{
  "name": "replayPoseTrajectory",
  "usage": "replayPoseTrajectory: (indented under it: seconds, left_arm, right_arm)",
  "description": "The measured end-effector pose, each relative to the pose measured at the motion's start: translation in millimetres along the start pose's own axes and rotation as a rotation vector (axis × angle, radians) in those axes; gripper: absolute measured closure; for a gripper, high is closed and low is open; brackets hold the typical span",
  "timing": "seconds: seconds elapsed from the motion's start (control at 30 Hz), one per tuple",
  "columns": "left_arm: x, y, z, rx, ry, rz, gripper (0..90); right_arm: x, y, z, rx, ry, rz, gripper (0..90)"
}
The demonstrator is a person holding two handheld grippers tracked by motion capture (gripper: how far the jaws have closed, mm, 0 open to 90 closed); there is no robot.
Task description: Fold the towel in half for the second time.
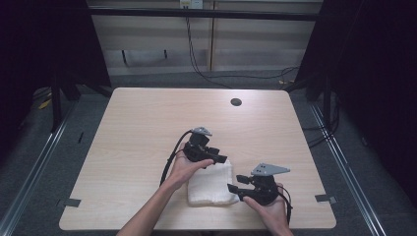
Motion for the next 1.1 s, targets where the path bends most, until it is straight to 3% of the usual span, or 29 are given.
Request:
replayPoseTrajectory:
  seconds: [0.07, 0.27, 0.33, 0.43, 0.67, 0.77, 0.83, 1.03, 1.1]
  left_arm:
    - [3.8, -2.4, -0.3, -0.011, 0.009, -0.007, 47.5]
    - [24.6, -16.5, 0.9, -0.017, 0.021, -0.033, 46.5]
    - [32.8, -27.8, 3.2, -0.04, 0.057, -0.015, 46.7]
    - [46.6, -39.2, 7.3, -0.04, 0.081, -0.022, 48.4]
    - [77.4, -71.6, 11.9, -0.046, 0.149, -0.013, 48.9]
    - [90.3, -89.6, 13.4, -0.026, 0.171, -0.015, 49.1]
    - [97.3, -101.3, 14.7, -0.005, 0.187, -0.021, 49.7]
    - [119.7, -130.7, 15.8, 0.036, 0.232, -0.022, 47.8]
    - [128.6, -139.7, 20.5, 0.072, 0.285, -0.045, 46.9]
  right_arm:
    - [2.5, 2.1, -5.0, 0.011, -0.032, -0.017, 51.4]
    - [11.5, 14.1, -13.9, 0.016, -0.029, -0.045, 53.9]
    - [13.5, 16.8, -18.1, 0.014, -0.039, -0.044, 52.7]
    - [16.6, 17.0, -25.0, -0.01, -0.029, -0.047, 50.9]
    - [33.5, 7.7, -42.3, -0.039, -0.071, -0.06, 46.0]
    - [40.2, 0.3, -51.2, -0.052, -0.085, -0.07, 44.9]
    - [45.5, -2.1, -54.4, -0.059, -0.066, -0.089, 45.0]
    - [60.3, -12.2, -72.7, -0.086, -0.114, -0.109, 43.0]
    - [66.2, -14.8, -78.4, -0.1, -0.12, -0.118, 42.7]
Point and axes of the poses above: each handheld gripper's, and its own axes: x roughly backward along the jaws, y roughly out of its top, z roughly to its left, the point moved 8 cm from there along -x, roughly forward along the jaws, and after that the axes turned 14 degrees about z, right-handed, at the moved point
